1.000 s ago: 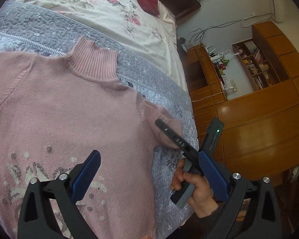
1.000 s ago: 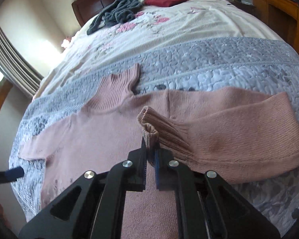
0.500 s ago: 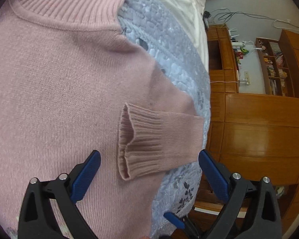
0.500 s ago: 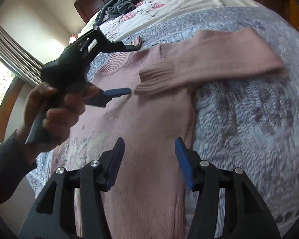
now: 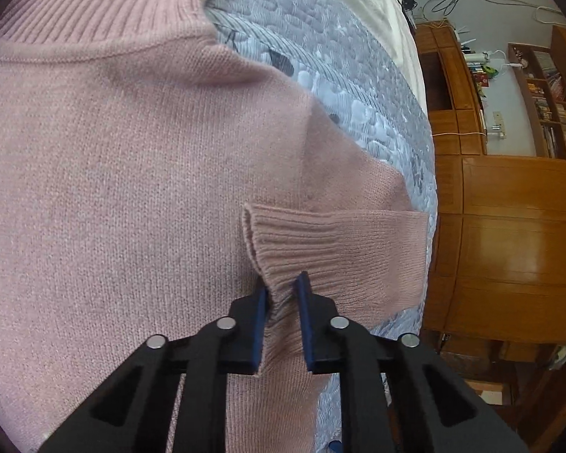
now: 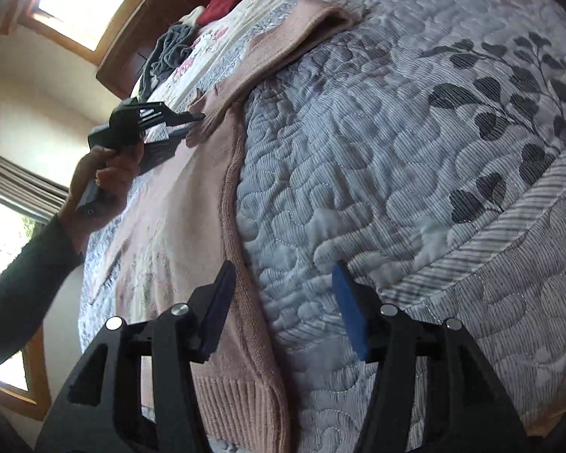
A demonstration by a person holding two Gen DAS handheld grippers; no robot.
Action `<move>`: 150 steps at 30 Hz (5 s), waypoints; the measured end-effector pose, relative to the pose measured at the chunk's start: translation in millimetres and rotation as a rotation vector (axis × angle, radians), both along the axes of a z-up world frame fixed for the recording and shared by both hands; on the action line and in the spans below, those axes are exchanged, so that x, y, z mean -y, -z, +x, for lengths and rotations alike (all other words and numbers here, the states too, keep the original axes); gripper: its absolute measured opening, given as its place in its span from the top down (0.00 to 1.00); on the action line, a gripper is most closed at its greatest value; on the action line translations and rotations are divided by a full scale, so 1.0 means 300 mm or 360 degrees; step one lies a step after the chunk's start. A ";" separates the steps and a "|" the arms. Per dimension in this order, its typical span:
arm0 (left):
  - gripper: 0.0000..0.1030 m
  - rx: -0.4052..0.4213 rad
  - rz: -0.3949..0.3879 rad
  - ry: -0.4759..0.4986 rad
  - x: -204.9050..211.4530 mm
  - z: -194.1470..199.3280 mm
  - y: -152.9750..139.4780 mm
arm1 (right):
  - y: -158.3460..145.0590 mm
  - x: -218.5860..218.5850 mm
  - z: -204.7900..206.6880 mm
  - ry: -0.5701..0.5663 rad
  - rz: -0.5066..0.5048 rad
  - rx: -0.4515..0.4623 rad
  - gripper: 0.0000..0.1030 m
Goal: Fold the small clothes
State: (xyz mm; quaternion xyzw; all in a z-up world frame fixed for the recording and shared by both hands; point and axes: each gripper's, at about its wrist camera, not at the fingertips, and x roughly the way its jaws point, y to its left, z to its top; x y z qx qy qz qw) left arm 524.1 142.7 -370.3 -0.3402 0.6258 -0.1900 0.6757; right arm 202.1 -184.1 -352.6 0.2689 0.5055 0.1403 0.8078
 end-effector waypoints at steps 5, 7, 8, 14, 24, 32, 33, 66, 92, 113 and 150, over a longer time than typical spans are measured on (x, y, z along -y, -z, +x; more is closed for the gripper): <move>0.95 0.0116 -0.0017 -0.0008 -0.054 -0.009 -0.113 | 0.001 -0.059 -0.011 -0.0092 -0.0095 0.0030 0.48; 0.95 0.0174 -0.0025 0.0003 -0.089 -0.015 -0.183 | 0.010 -0.044 0.004 -0.0056 -0.0055 0.0016 0.49; 0.95 0.0206 -0.0016 0.0000 -0.125 -0.018 -0.212 | 0.011 -0.025 -0.002 -0.0036 -0.0030 0.0010 0.49; 0.95 0.0284 0.0090 -0.0064 -0.320 -0.033 -0.373 | 0.018 0.003 0.007 0.0008 -0.0006 -0.0002 0.50; 0.95 0.0273 0.0267 -0.0194 -0.660 -0.110 -0.467 | 0.018 -0.005 0.012 0.0015 -0.0032 -0.0006 0.52; 0.95 0.0154 0.0362 -0.0321 -0.907 -0.161 -0.388 | 0.020 -0.018 0.017 0.0020 -0.0057 -0.0012 0.52; 0.95 0.0137 0.0368 -0.0337 -0.933 -0.167 -0.373 | 0.020 -0.020 0.018 0.0019 -0.0061 -0.0013 0.52; 0.64 -0.0060 0.0407 -0.0694 -1.084 -0.307 -0.037 | 0.008 -0.091 0.035 -0.0025 -0.0203 -0.0079 0.52; 0.33 0.0145 0.0243 -0.2002 -2.306 -1.223 -0.062 | -0.236 -0.616 -0.012 -0.0398 -0.0380 0.0055 0.50; 0.93 0.0787 0.0220 -0.1439 -1.901 -0.836 -0.581 | -0.330 -0.660 0.010 -0.0350 -0.0209 0.0103 0.50; 0.27 0.0936 -0.0307 -0.0697 -1.187 -0.764 -0.114 | -0.006 -0.894 0.937 -0.0357 0.0468 -0.0490 0.43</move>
